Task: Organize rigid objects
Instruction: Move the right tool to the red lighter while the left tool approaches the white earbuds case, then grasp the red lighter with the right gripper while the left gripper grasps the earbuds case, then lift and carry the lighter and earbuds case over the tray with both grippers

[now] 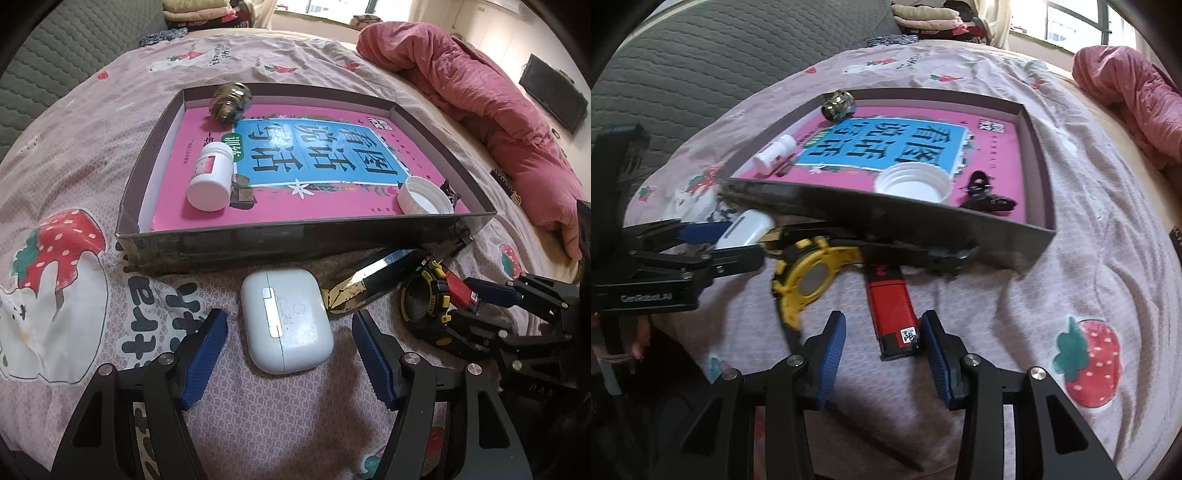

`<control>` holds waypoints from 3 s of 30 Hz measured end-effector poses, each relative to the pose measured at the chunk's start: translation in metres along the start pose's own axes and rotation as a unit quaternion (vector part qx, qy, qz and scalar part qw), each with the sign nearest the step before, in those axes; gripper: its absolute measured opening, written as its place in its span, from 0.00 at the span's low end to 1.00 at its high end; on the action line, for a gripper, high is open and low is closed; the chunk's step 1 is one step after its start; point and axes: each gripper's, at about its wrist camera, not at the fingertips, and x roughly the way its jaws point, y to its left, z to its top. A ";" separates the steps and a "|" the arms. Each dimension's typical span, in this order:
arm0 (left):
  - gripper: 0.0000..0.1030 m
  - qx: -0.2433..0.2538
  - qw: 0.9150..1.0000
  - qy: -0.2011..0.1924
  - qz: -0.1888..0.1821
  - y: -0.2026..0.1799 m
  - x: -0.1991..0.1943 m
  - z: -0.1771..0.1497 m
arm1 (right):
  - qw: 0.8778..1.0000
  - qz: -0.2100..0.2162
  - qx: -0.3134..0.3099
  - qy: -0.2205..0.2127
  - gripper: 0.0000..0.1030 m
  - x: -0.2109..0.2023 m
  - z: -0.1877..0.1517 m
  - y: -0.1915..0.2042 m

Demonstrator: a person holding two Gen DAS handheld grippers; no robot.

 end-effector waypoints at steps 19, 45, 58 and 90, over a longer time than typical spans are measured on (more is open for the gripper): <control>0.69 0.035 0.998 -0.005 0.045 -0.012 0.008 -0.005 | 0.998 -0.060 0.004 -0.022 0.26 0.021 0.010 0.010; 0.46 0.012 0.999 -0.012 0.032 0.003 0.004 -0.001 | 0.997 -0.056 0.038 -0.023 0.22 0.002 0.001 0.003; 0.46 0.010 0.999 -0.043 0.024 0.003 -0.024 -0.006 | 0.996 -0.052 0.054 -0.038 0.22 -0.021 -0.004 0.003; 0.23 -0.028 0.999 -0.022 0.000 0.016 -0.021 -0.011 | 0.994 -0.041 0.054 -0.086 0.22 -0.051 0.003 0.016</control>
